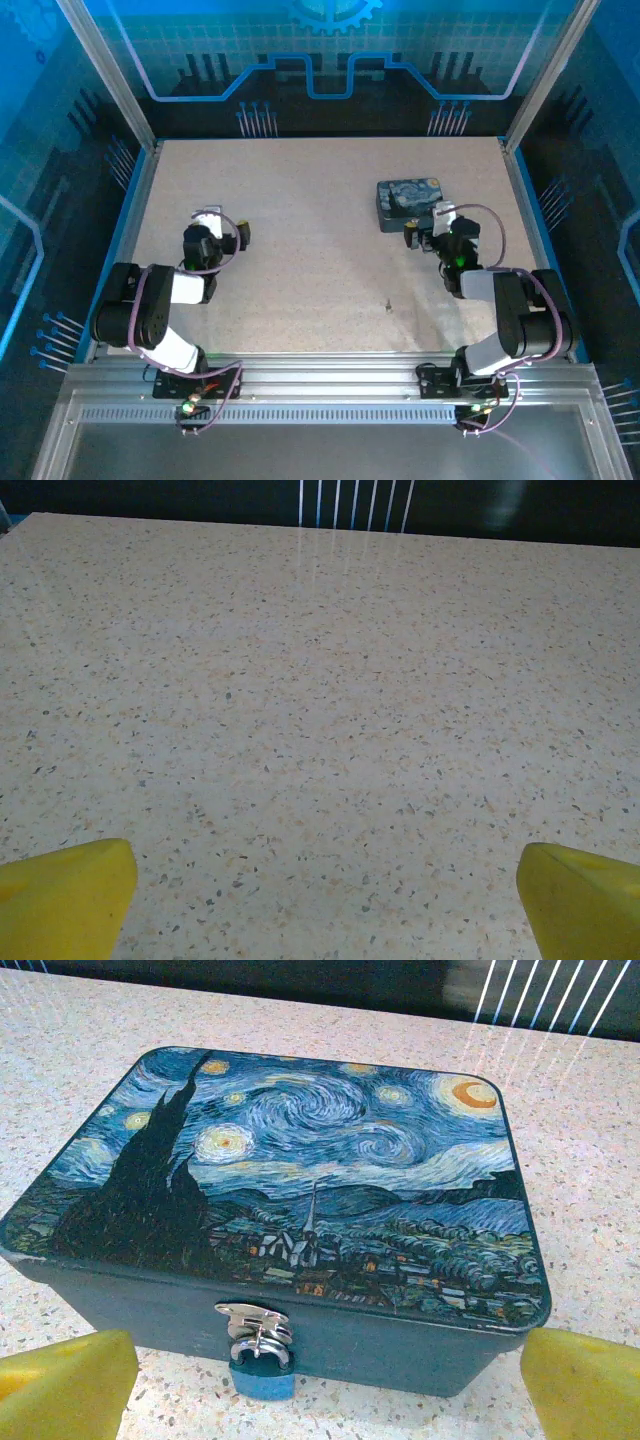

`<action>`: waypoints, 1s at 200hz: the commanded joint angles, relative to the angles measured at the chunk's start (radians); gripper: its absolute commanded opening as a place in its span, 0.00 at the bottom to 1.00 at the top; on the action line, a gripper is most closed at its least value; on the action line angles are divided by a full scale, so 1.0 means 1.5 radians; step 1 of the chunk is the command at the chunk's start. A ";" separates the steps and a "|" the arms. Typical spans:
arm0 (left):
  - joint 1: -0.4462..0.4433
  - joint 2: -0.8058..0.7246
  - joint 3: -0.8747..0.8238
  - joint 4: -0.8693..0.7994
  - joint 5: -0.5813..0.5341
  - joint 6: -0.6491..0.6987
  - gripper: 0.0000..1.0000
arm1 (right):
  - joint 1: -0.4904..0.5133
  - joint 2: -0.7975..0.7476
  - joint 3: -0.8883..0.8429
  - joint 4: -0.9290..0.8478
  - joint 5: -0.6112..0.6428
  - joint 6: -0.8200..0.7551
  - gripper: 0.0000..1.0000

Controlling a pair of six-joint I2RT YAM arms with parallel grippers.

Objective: Unlock a padlock with a key

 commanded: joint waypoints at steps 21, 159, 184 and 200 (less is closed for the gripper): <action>0.004 -0.005 0.011 -0.006 0.044 0.001 0.99 | 0.002 0.004 0.005 -0.002 0.006 0.007 1.00; 0.005 -0.006 -0.017 0.053 0.018 -0.008 0.99 | -0.002 -0.023 0.012 -0.034 0.039 0.026 1.00; 0.004 -0.035 -0.077 0.138 -0.016 -0.019 0.99 | -0.003 -0.107 0.015 -0.116 0.062 0.039 1.00; 0.004 -0.090 -0.082 0.096 -0.028 -0.020 0.99 | -0.003 -0.164 0.016 -0.175 0.061 0.046 1.00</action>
